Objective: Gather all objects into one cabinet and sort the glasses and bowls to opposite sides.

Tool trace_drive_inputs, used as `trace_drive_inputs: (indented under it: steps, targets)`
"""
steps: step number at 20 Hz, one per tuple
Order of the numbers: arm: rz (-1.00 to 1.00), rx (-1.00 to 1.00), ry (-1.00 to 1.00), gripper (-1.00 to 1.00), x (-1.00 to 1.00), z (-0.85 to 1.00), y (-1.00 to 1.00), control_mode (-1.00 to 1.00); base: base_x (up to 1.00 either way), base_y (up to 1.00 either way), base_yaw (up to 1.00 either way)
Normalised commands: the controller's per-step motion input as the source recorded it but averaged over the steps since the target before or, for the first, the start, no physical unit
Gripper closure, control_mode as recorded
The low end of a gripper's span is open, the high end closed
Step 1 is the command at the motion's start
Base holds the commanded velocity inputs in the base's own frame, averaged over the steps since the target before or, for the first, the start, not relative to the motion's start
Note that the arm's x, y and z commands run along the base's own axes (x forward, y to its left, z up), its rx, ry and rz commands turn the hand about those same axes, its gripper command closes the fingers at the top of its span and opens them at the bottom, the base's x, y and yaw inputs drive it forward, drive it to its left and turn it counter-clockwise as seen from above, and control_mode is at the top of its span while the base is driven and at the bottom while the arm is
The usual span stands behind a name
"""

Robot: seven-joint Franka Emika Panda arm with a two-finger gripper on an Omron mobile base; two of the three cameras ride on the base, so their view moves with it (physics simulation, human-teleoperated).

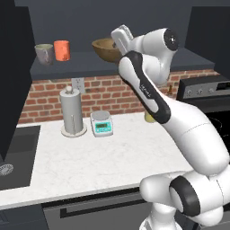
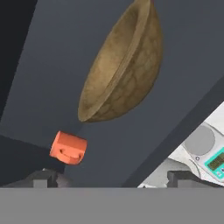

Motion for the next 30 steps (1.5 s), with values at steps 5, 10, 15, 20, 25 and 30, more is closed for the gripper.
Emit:
trace_drive_inputs:
  steps: [5, 10, 15, 20, 25, 30]
  targets:
    - [-0.01, 0.25, 0.16, -1.00, 0.00, 0.04, -0.62, -1.00, 0.00, 0.00, 0.00]
    - [0.00, 0.22, 0.12, -1.00, 0.04, 0.00, -0.27, -1.00, 0.00, 0.00, 0.00]
    - [0.00, 0.14, 0.14, -1.00, 0.20, 0.00, -0.01, -1.00, 0.00, 0.00, 0.00]
    - [0.00, 0.06, 0.17, -1.00, 0.13, -0.05, 0.16, -1.00, 0.00, 0.00, 0.00]
    - [0.00, 0.04, 0.03, -1.00, 0.15, 0.00, 0.00, -1.00, 0.00, 0.00, 0.00]
    - [0.00, 0.02, 0.00, -1.00, 0.02, 0.00, 0.00, -1.00, 0.00, 0.00, 0.00]
